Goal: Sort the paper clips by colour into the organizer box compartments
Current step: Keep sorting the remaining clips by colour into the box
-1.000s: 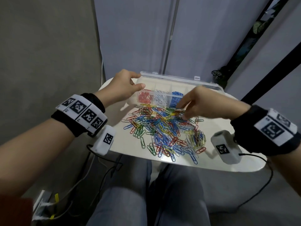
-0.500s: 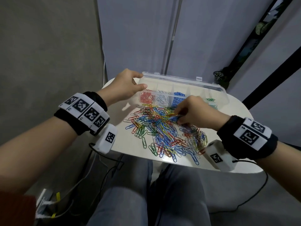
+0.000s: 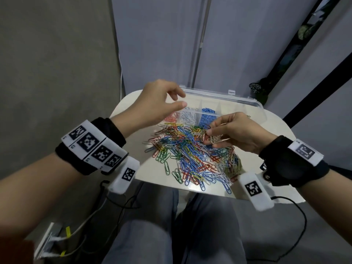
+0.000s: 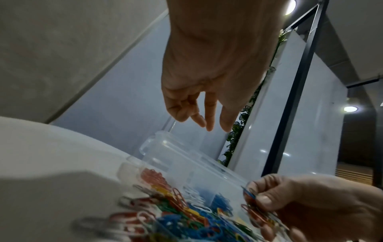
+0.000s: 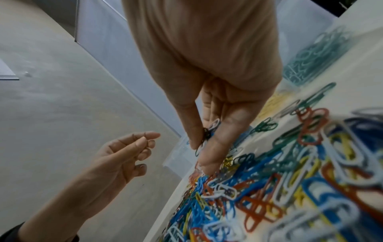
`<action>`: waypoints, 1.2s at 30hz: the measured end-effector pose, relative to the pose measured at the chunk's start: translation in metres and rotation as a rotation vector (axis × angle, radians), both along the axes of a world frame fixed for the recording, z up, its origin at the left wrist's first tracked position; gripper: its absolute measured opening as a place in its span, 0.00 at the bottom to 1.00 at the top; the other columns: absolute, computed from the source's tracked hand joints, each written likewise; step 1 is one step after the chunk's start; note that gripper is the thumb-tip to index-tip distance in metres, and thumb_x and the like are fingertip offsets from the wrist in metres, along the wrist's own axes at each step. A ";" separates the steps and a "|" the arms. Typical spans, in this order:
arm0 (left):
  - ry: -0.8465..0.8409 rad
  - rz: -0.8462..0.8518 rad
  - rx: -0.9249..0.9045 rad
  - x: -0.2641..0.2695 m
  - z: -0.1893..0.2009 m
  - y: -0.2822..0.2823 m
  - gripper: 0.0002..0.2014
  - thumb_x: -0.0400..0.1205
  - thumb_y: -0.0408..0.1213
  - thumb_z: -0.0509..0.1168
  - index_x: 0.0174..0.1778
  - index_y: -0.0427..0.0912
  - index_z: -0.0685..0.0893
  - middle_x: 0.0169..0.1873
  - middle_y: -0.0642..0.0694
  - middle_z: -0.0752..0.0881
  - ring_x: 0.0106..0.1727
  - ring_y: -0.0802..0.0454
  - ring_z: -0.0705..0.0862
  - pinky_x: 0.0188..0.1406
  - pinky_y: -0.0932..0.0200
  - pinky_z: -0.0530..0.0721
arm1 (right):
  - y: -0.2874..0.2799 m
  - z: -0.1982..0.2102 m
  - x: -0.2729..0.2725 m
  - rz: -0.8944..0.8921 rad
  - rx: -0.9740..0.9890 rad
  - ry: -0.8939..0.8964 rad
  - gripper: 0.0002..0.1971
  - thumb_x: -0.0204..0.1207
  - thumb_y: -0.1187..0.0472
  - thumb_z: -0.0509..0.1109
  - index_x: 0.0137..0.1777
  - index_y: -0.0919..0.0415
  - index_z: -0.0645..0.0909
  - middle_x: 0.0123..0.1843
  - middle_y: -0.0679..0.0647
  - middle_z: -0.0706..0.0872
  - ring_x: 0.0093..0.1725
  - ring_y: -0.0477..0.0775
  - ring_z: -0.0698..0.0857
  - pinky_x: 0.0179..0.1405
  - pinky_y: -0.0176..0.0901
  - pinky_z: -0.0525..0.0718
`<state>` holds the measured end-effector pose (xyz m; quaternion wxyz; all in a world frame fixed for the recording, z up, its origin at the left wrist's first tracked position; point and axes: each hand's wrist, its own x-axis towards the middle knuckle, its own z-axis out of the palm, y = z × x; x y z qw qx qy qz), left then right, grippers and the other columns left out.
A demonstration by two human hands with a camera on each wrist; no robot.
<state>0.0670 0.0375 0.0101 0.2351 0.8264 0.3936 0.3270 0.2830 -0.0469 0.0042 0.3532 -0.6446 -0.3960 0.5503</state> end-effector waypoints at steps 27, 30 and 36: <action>0.019 -0.155 -0.468 0.015 -0.022 -0.019 0.03 0.75 0.32 0.76 0.38 0.37 0.90 0.28 0.47 0.87 0.28 0.64 0.78 0.30 0.71 0.76 | -0.003 0.001 -0.013 0.070 -0.035 0.080 0.03 0.76 0.69 0.72 0.48 0.68 0.84 0.48 0.68 0.91 0.40 0.60 0.92 0.26 0.41 0.89; 0.033 -0.139 -0.491 0.009 -0.021 -0.017 0.04 0.75 0.33 0.76 0.38 0.36 0.91 0.29 0.45 0.87 0.27 0.62 0.78 0.30 0.67 0.74 | -0.003 0.003 -0.009 0.070 0.009 -0.019 0.06 0.75 0.68 0.74 0.48 0.72 0.86 0.44 0.65 0.91 0.36 0.58 0.89 0.23 0.41 0.88; 0.012 -0.133 -0.507 0.006 -0.020 -0.015 0.04 0.74 0.35 0.77 0.35 0.40 0.91 0.29 0.45 0.88 0.31 0.57 0.80 0.35 0.60 0.76 | 0.002 0.004 -0.011 0.080 0.138 -0.326 0.07 0.69 0.63 0.80 0.40 0.67 0.90 0.27 0.52 0.85 0.24 0.46 0.76 0.18 0.37 0.76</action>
